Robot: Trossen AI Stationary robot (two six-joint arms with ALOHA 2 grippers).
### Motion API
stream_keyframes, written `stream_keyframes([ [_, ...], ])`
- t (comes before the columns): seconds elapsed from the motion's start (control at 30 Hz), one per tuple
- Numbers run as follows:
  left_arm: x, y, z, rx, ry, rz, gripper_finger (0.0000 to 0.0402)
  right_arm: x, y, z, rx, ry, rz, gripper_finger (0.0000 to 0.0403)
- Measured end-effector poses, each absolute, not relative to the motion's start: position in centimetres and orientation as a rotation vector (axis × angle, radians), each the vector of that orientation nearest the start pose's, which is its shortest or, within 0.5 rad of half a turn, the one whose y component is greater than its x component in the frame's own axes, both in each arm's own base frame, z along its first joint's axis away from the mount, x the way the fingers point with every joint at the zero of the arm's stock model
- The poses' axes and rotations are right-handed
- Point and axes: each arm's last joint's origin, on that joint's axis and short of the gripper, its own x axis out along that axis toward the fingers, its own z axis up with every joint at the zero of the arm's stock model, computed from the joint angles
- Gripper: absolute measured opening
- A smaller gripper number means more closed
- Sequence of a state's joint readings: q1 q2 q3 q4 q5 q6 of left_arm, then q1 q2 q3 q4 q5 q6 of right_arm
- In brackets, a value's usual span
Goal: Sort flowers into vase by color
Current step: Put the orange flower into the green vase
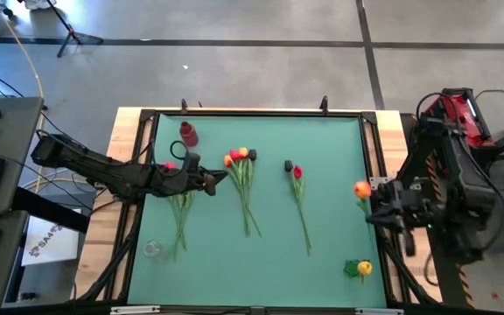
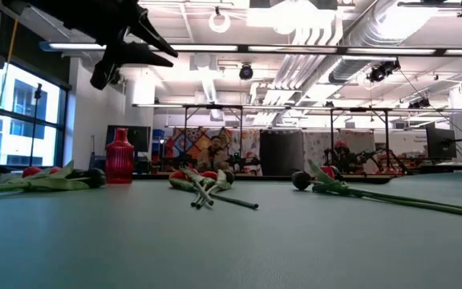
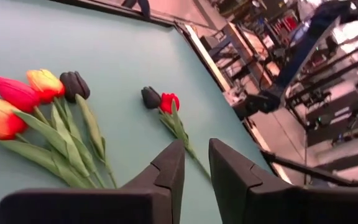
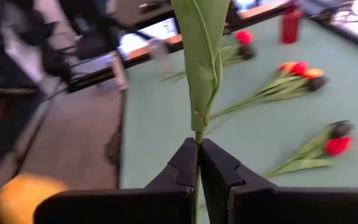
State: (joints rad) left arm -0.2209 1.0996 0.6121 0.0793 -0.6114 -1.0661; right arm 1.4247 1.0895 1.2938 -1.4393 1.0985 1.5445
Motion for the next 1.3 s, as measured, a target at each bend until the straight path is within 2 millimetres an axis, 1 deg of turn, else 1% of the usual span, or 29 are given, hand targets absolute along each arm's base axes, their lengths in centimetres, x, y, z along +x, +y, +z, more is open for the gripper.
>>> stream_keyframes([
  [0.1,22.6,-3.7,24.1,-0.882,0.114,0.55,0.0053,3.9,16.2,36.4,0.326,0.444,-0.009,0.0],
  [0.27,22.5,-4.0,24.2,-0.886,0.095,0.558,0.0051,3.1,18.9,35.0,0.29,0.385,-0.001,0.0],
  [0.43,22.6,-4.0,24.5,-0.902,0.06,0.555,0.005,3.2,21.2,33.3,0.227,0.347,-0.026,0.0],
  [0.57,22.6,-4.0,24.6,-0.907,0.044,0.555,0.005,3.4,22.3,32.3,0.182,0.348,-0.05,0.0],
  [0.77,22.6,-4.2,24.6,-0.928,0.038,0.553,0.005,3.5,22.8,31.7,0.186,0.354,-0.063,0.0],
  [1.0,22.4,-4.7,24.6,-0.921,0.025,0.562,0.005,3.4,22.8,31.4,0.177,0.443,-0.073,0.0013],
  [1.3,22.2,-5.6,24.6,-0.917,0.019,0.553,0.005,3.4,22.3,31.4,0.122,0.403,-0.091,0.0016],
])
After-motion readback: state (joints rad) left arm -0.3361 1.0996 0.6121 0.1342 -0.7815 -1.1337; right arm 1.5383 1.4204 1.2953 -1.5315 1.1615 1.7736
